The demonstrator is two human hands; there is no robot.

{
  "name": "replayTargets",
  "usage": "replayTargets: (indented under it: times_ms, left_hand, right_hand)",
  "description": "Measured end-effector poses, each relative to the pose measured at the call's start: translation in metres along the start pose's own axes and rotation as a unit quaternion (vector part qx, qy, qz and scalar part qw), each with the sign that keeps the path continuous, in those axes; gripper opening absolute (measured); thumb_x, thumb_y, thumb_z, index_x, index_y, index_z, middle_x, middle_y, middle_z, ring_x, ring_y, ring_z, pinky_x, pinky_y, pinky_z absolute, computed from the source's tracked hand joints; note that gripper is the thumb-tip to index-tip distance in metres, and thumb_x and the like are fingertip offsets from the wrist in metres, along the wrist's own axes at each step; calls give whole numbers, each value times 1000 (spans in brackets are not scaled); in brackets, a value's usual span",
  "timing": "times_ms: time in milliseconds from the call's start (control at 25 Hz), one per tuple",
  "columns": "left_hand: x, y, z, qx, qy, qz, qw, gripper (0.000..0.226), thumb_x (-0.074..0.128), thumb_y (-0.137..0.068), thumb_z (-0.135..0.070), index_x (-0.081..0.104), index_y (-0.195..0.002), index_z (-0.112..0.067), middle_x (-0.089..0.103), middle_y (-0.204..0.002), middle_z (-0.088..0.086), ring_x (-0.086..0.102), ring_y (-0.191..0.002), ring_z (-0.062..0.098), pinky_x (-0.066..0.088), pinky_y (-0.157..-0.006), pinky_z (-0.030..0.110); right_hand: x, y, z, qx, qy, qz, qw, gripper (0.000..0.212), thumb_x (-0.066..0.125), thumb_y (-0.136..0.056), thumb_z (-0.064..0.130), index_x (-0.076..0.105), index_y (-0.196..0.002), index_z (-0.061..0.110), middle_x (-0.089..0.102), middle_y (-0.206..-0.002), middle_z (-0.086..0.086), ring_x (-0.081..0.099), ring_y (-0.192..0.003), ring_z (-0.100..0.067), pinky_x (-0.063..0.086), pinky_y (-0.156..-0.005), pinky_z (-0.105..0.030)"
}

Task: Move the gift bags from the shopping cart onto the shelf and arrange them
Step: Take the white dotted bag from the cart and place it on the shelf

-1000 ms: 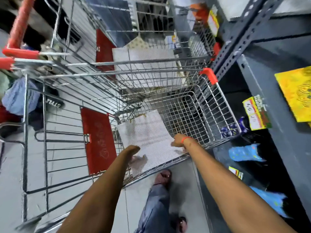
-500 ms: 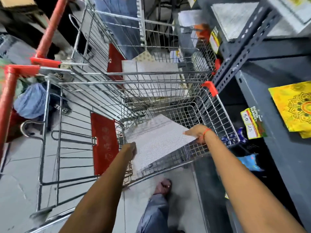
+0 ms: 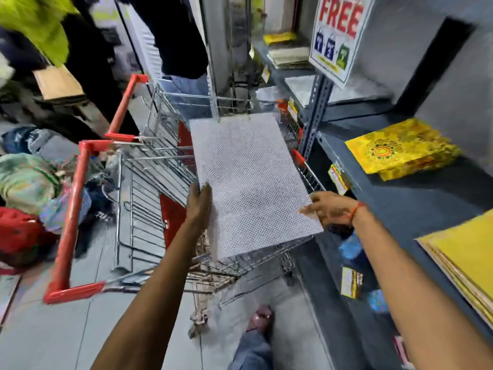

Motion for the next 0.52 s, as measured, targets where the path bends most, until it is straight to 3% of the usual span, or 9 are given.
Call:
replayTargets:
  times_ms: [120, 320, 440, 520]
  left_hand:
    - [7, 34, -39, 14, 85, 60, 994, 46, 41, -99, -24, 33, -140, -4, 46, -142, 16, 45, -131, 33, 40, -110, 47]
    - [34, 74, -83, 34, 118, 106, 987, 52, 38, -100, -23, 25, -146, -3, 31, -153, 20, 31, -141, 35, 25, -118, 53]
    - [61, 92, -95, 50, 125, 162, 978, 45, 34, -101, -19, 32, -142, -1, 41, -147, 20, 40, -135, 36, 31, -115, 50]
    - [79, 103, -89, 34, 122, 217, 968, 39, 32, -102, -15, 37, -138, -2, 52, -137, 16, 57, -121, 28, 48, -104, 40]
  right_hand:
    - [-5, 58, 6, -68, -40, -3, 997, 18, 50, -91, -2, 58, -94, 14, 70, -81, 2, 66, -69, -10, 55, -60, -26]
    - [-19, 126, -14, -104, -63, -87, 989, 19, 45, -93, -4, 54, -93, 13, 63, -87, -6, 59, -74, -16, 49, -69, -30]
    - [-20, 171, -32, -127, -99, -160, 974, 23, 44, -92, -6, 53, -86, 15, 59, -79, -3, 54, -73, -15, 47, -66, -28]
    - [-19, 200, -53, -132, -121, -221, 959, 30, 44, -91, -9, 50, -80, 18, 57, -77, -2, 53, -72, -14, 45, -65, -28]
Point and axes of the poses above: each hand's wrist, its own y-axis away from the middle knuckle, its own x-axis out of the palm, z = x × y, the point moved 6 cm from there along -y, towards the middle knuckle
